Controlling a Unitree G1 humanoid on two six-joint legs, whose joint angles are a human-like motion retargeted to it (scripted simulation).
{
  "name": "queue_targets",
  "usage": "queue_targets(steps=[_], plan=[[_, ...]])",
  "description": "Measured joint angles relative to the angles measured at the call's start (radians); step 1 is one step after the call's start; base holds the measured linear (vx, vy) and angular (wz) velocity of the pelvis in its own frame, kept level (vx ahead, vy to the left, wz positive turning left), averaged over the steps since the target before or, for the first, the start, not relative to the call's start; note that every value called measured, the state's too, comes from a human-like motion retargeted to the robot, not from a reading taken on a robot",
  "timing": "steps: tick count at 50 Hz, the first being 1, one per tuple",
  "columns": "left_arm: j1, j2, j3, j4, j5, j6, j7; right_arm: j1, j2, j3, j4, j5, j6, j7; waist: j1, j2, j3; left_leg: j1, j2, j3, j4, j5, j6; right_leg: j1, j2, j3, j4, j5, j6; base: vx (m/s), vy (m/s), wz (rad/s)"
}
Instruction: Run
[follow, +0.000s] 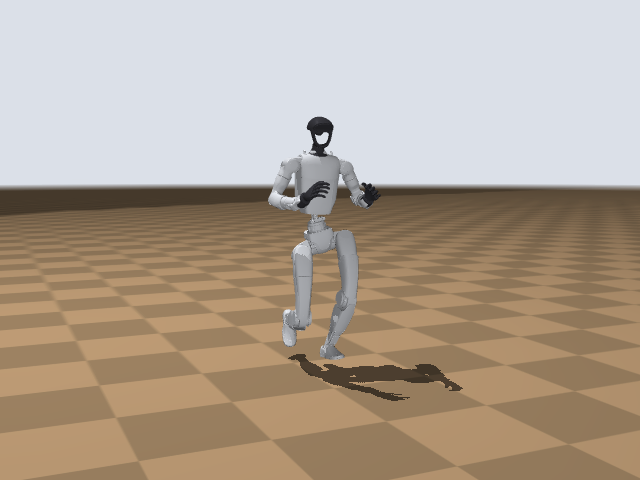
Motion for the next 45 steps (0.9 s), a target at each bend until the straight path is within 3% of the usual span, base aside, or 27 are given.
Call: queue_targets(steps=[3, 5, 7, 9, 12, 15, 17, 19, 20, 22, 24, 27, 30, 33, 34, 37, 39, 41, 45], plan=[[-0.208, 0.026, -0.022, 0.055, 0.092, 0.052, 0.087, 0.058, 0.001, -0.007, 0.038, -0.022, 0.012, 0.041, -0.065, 0.019, 0.047, 0.15, 0.033, -0.064, 0.054, -0.165, 0.0, -0.198, 0.017, 0.017, 0.147, -0.136, -0.093, -0.02, -0.02, -0.39], [-0.316, 0.013, -0.05, 0.096, 0.093, 0.067, 0.113, 0.107, -0.029, -0.025, 0.016, 0.005, 0.0, 0.069, -0.106, 0.062, 0.054, 0.287, 0.039, -0.087, -0.014, -0.179, 0.0, -0.336, 0.061, 0.013, 0.098, -0.205, -0.118, 0.03, 0.09, -0.45], [-0.354, -0.015, -0.072, 0.109, 0.069, 0.053, 0.103, 0.161, -0.067, -0.042, -0.023, 0.054, -0.015, 0.101, -0.148, 0.12, 0.037, 0.424, 0.082, -0.104, -0.098, -0.109, -0.072, -0.42, 0.135, -0.027, -0.095, -0.223, -0.113, 0.07, 0.01, -0.3], [-0.35, -0.047, -0.105, 0.114, 0.054, 0.021, 0.078, 0.203, -0.096, -0.055, -0.047, 0.09, -0.025, 0.124, -0.175, 0.179, 0.004, 0.514, 0.15, -0.121, -0.126, 0.039, -0.17, -0.452, 0.235, -0.058, -0.371, -0.197, -0.086, 0.05, -0.08, -0.16], [-0.301, -0.077, -0.162, 0.111, 0.05, -0.021, 0.04, 0.216, -0.117, -0.068, -0.073, 0.105, -0.036, 0.116, -0.159, 0.263, -0.04, 0.525, 0.287, -0.135, 0.047, 0.278, -0.267, -0.439, 0.392, -0.075, -0.67, -0.127, -0.069, -0.03, -0.09, -0.13], [-0.222, -0.09, -0.2, 0.121, 0.053, -0.009, 0.007, 0.151, -0.118, -0.076, -0.104, 0.078, -0.032, 0.075, -0.1, 0.274, -0.036, 0.471, 0.404, -0.114, 0.381, 0.35, -0.229, -0.404, 0.441, -0.077, -0.543, -0.205, -0.16, -0.04, -0.08, -0.03], [-0.169, -0.085, -0.199, 0.144, 0.049, 0.027, -0.018, 0.052, -0.118, -0.09, -0.106, 0.031, 0.001, 0.031, -0.035, 0.266, -0.001, 0.37, 0.489, -0.116, 0.601, 0.283, -0.15, -0.345, 0.455, -0.072, -0.438, -0.323, -0.233, -0.03, -0.1, 0.1], [-0.127, -0.068, -0.181, 0.154, 0.029, 0.052, -0.046, -0.079, -0.113, -0.101, -0.085, -0.015, 0.048, -0.018, 0.035, 0.247, 0.043, 0.221, 0.53, -0.121, 0.725, 0.173, -0.066, -0.261, 0.45, -0.052, -0.403, -0.414, -0.261, -0.03, -0.07, 0.28], [-0.101, -0.06, -0.167, 0.151, 0.016, 0.055, -0.058, -0.137, -0.105, -0.104, -0.075, -0.025, 0.065, -0.039, 0.068, 0.236, 0.058, 0.143, 0.532, -0.116, 0.741, 0.116, -0.031, -0.213, 0.443, -0.038, -0.405, -0.44, -0.261, 0.0, 0.0, 0.42], [-0.034, -0.025, -0.113, 0.107, -0.03, 0.04, -0.086, -0.215, -0.077, -0.096, -0.056, 0.003, 0.065, -0.063, 0.108, 0.189, 0.068, 0.016, 0.459, -0.075, 0.598, 0.064, -0.021, -0.109, 0.395, -0.004, -0.46, -0.398, -0.203, 0.03, 0.05, 0.6], [0.044, -0.004, -0.063, 0.07, -0.07, 0.014, -0.102, -0.214, -0.049, -0.074, -0.056, 0.041, 0.041, -0.056, 0.128, 0.135, 0.052, -0.048, 0.348, -0.015, 0.318, 0.069, -0.061, -0.012, 0.326, 0.02, -0.511, -0.27, -0.104, 0.06, 0.08, 0.74], [0.116, -0.008, -0.02, 0.042, -0.113, -0.01, -0.097, -0.145, -0.022, -0.041, -0.061, 0.064, 0.004, -0.013, 0.114, 0.063, 0.007, -0.052, 0.142, 0.035, -0.168, 0.171, -0.149, 0.075, 0.195, 0.023, -0.491, -0.039, 0.028, 0.02, 0.08, 0.72], [0.101, -0.027, -0.009, 0.018, -0.109, -0.011, -0.065, -0.066, 0.0, -0.01, -0.042, 0.061, -0.009, 0.029, 0.068, 0.031, -0.01, -0.037, 0.04, 0.029, -0.222, 0.18, -0.124, 0.098, 0.095, 0.006, -0.304, 0.032, 0.043, -0.02, 0.04, 0.19], [-0.003, -0.019, 0.004, 0.004, -0.017, 0.005, -0.001, 0.012, 0.021, -0.003, -0.007, 0.029, 0.004, 0.069, 0.006, 0.008, 0.011, -0.003, 0.003, 0.005, -0.004, 0.013, -0.012, 0.041, 0.005, 0.004, -0.022, -0.022, -0.001, -0.01, 0.0, -0.06], [-0.065, -0.01, 0.005, 0.016, 0.024, 0.021, 0.028, 0.027, 0.027, -0.007, 0.006, 0.017, 0.01, 0.08, -0.015, 0.006, 0.026, 0.025, 0.009, -0.012, 0.048, -0.05, 0.0, -0.009, -0.005, 0.006, 0.053, -0.06, -0.029, -0.04, -0.04, -0.3], [-0.27, 0.009, -0.018, 0.086, 0.103, 0.07, 0.11, 0.054, 0.017, -0.026, 0.016, 0.01, 0.011, 0.107, -0.076, 0.038, 0.058, 0.163, 0.048, -0.06, 0.079, -0.172, -0.001, -0.213, 0.029, 0.013, 0.142, -0.184, -0.112, -0.03, 0.02, -0.57], [-0.351, -0.006, -0.042, 0.128, 0.099, 0.074, 0.132, 0.08, -0.019, -0.044, -0.019, 0.044, -0.007, 0.121, -0.117, 0.083, 0.056, 0.288, 0.069, -0.075, 0.005, -0.156, -0.029, -0.338, 0.08, -0.007, 0.051, -0.219, -0.124, 0.02, 0.06, -0.6], [-0.37, -0.03, -0.067, 0.151, 0.084, 0.057, 0.127, 0.106, -0.054, -0.055, -0.054, 0.08, -0.023, 0.131, -0.158, 0.127, 0.035, 0.4, 0.109, -0.089, -0.072, -0.069, -0.108, -0.42, 0.147, -0.044, -0.138, -0.21, -0.111, 0.04, -0.04, -0.45], [-0.325, -0.072, -0.141, 0.18, 0.077, -0.013, 0.078, 0.137, -0.093, -0.064, -0.084, 0.099, -0.046, 0.125, -0.175, 0.228, -0.033, 0.479, 0.244, -0.118, -0.036, 0.223, -0.274, -0.462, 0.354, -0.075, -0.635, -0.105, -0.047, 0.0, -0.08, -0.44]])
